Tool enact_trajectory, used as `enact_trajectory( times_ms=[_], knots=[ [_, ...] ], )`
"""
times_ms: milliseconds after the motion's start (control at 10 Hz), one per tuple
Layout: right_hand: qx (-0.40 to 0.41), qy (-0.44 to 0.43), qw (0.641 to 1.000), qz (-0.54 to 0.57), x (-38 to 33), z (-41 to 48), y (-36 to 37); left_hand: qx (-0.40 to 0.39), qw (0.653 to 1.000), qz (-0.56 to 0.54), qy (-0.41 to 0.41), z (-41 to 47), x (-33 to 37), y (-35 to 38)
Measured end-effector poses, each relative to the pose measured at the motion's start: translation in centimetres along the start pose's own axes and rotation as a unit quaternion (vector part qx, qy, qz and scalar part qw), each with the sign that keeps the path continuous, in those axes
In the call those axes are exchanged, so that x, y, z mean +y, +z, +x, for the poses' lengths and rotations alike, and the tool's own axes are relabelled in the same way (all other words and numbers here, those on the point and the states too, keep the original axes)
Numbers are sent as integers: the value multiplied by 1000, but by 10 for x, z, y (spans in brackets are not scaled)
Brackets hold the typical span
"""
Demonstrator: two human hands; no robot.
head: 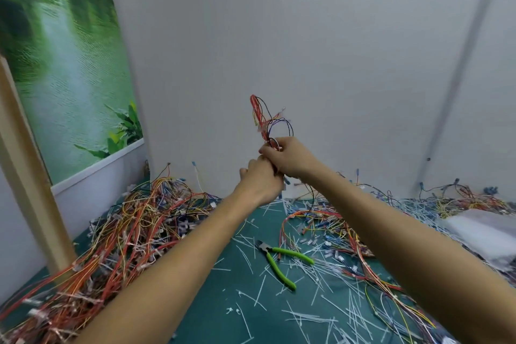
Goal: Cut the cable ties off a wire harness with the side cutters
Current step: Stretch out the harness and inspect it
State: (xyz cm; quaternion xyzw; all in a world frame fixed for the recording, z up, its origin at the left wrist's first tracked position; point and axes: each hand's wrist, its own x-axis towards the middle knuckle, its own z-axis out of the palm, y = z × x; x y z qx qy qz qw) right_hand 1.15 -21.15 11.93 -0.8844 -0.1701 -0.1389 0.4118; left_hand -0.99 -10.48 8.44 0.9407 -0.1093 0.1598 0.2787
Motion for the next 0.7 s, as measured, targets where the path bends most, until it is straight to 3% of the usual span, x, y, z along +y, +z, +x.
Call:
enact_trajectory(
  times_ms=[100,200,300,400,500,600,700],
  knots=[
    [12,-7,996,-89,15,6,-14,-38,990,123,56,-4,11,6],
    [56,35,970,-234,39,14,-51,-19,972,198,124,-20,17,21],
    [103,131,918,-361,73,17,-117,-94,977,141,133,-40,4,31],
    [149,225,857,-440,119,-1,-192,-184,971,127,81,-56,-30,39],
    [61,343,799,-490,164,-28,-247,-238,965,108,-13,-74,-68,46],
    [-177,452,693,-533,200,-43,-261,-251,964,67,-60,-84,-96,45],
    [-136,425,757,-478,175,-48,-230,-241,969,14,-51,-85,-101,36]
  ],
)
